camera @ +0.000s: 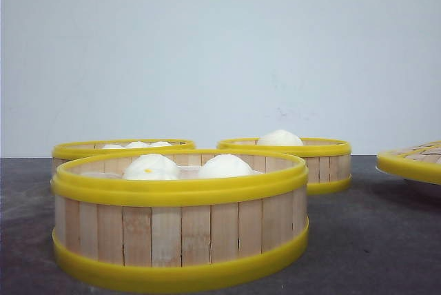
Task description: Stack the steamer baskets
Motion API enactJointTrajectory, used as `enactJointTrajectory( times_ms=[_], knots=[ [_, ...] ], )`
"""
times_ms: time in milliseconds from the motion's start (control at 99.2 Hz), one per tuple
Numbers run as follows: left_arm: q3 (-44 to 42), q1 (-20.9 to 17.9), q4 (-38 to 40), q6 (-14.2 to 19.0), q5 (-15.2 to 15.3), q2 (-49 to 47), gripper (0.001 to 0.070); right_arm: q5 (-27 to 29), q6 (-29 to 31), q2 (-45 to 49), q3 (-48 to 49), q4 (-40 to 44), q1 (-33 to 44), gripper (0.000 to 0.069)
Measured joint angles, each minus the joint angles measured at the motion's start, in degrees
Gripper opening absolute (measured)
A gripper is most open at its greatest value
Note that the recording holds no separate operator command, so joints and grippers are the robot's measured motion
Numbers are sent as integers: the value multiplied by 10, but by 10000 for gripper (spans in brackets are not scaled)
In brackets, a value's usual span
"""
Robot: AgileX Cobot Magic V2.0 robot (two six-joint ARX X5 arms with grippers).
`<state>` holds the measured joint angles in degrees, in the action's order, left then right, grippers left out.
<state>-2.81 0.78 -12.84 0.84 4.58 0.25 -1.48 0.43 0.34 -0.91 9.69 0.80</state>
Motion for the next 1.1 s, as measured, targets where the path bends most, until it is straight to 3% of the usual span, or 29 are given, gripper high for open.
enactJointTrajectory(
  times_ms=[655,867,978,1099],
  knots=[
    [4,0,12,4,0,0,25,0,0,0,0,-1,0,15],
    [5,0,17,93,-4,0,25,-5,52,0,0,-36,0,15],
    [5,0,17,137,-4,0,25,-31,125,0,0,-59,0,15],
    [7,0,20,158,-4,0,25,-46,199,0,0,-62,0,15]
  ],
)
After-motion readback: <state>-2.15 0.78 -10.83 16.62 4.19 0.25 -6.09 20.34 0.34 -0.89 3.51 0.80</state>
